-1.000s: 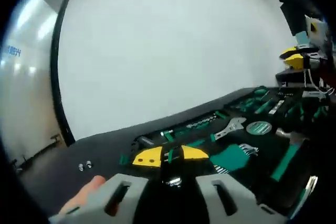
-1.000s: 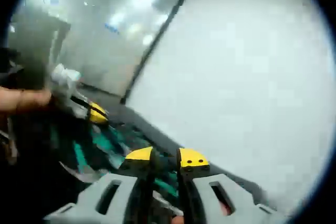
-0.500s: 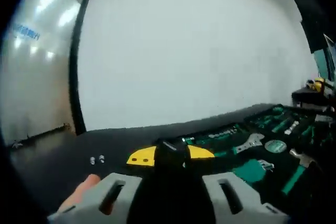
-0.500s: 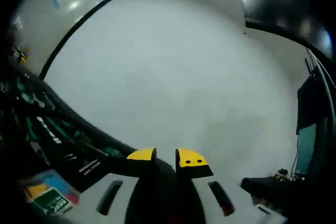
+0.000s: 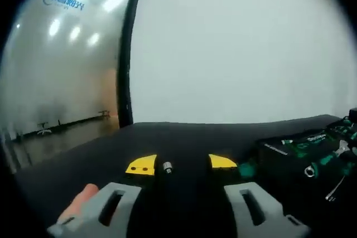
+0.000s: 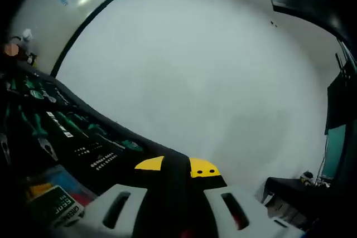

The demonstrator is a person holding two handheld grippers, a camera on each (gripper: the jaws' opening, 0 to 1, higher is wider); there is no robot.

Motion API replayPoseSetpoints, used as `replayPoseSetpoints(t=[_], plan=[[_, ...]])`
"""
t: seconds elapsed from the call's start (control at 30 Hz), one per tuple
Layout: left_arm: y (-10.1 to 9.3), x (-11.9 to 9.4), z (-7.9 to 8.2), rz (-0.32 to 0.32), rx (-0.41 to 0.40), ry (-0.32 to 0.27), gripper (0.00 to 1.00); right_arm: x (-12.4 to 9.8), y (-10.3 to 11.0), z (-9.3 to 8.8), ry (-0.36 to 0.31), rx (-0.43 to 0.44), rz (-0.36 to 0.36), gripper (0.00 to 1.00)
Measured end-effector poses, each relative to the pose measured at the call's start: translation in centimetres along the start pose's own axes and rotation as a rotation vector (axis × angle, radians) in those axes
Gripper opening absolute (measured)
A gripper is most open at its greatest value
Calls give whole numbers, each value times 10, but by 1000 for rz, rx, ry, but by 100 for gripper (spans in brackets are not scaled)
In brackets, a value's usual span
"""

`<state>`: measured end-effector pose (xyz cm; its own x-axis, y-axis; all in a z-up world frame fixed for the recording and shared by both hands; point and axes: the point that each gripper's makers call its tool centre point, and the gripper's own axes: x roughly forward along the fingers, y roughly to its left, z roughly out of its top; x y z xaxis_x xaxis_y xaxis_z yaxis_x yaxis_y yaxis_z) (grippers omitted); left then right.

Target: Pick up the tools and put them into their designated positions in the toolbox.

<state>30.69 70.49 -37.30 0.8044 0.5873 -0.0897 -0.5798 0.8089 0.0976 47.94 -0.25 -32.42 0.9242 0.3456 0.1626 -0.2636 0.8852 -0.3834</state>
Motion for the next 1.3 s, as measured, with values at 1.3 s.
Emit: replayPoseSetpoints(t=[1.3], plan=[[12,27,-61,-38,-31,230,21,15,25,-21,78,-109,88,13]])
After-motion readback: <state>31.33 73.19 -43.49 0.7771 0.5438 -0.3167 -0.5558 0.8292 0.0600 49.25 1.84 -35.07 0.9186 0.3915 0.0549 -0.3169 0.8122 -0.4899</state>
